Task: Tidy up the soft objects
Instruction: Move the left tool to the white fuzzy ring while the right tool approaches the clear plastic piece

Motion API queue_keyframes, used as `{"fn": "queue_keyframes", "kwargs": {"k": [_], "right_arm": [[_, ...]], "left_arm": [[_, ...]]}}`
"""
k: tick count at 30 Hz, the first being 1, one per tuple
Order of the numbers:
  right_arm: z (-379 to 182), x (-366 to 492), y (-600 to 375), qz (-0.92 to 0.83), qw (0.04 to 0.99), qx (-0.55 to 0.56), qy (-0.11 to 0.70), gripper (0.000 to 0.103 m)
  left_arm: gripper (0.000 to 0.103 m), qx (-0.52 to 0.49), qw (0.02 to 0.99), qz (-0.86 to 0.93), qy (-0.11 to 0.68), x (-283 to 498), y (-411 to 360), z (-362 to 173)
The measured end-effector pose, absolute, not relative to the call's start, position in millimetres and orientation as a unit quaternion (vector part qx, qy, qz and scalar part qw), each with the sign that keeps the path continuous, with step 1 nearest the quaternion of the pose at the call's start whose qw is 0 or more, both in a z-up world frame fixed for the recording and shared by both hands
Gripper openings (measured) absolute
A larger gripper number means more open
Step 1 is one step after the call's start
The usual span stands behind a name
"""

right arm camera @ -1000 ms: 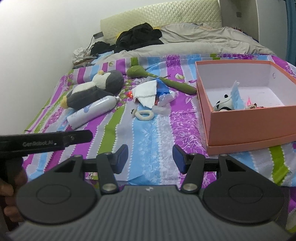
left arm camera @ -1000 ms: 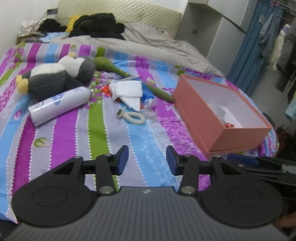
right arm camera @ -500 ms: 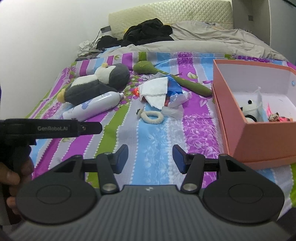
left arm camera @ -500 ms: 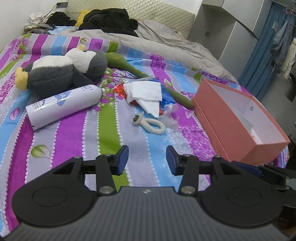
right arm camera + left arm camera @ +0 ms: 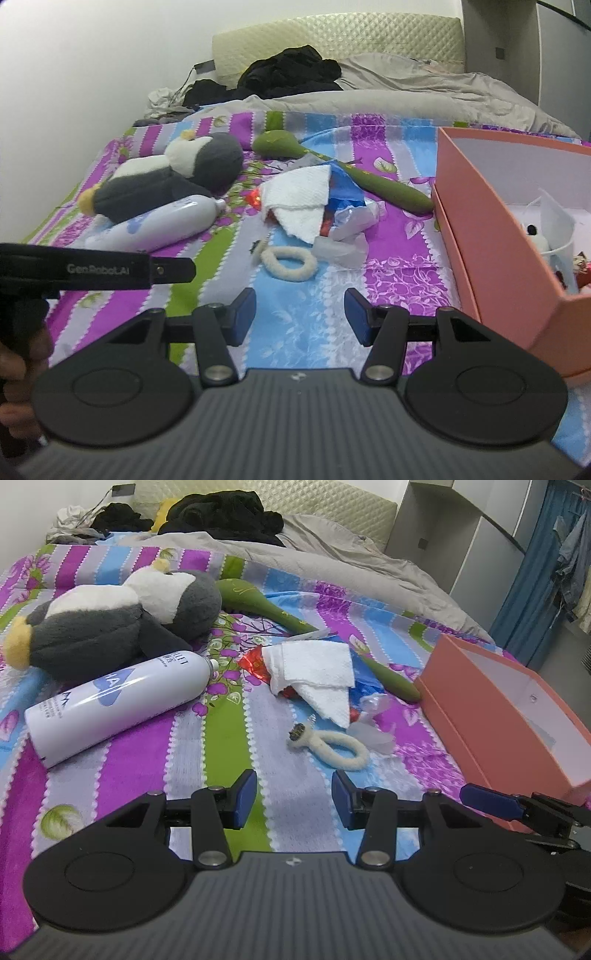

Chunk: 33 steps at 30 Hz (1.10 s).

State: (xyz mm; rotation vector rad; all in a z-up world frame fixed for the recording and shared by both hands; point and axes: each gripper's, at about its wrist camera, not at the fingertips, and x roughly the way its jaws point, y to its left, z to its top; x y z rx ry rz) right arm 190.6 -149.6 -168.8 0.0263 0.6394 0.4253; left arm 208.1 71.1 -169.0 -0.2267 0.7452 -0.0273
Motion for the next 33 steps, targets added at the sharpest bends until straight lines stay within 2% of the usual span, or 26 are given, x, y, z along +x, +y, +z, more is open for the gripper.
{"fn": "queue_keyframes", "kwargs": {"k": [17,27,30,32,33], "right_arm": [[-219,274,-141,0.167,0.940,0.013,0.297,0.055],[-235,306,-134,0.215,0.929,-0.007,0.300,0.057],[-238,312,-132,0.218,0.925,-0.009,0.311,0.055],[-239,311,-132,0.220,0.925,-0.007,0.310,0.051],[-240,310,-133,0.221,0.925,-0.007,0.308,0.050]], "left_arm": [[0.051,-0.146,0.914,-0.032,0.376,288,80,-215],[0.051,-0.153,0.911,-0.039,0.381,312,71,-238],[0.047,-0.133,0.915,-0.034,0.380,314,66,-239],[0.034,-0.119,0.917,-0.026,0.380,313,64,-239],[0.030,-0.116,0.918,-0.025,0.380,312,63,-240]]}}
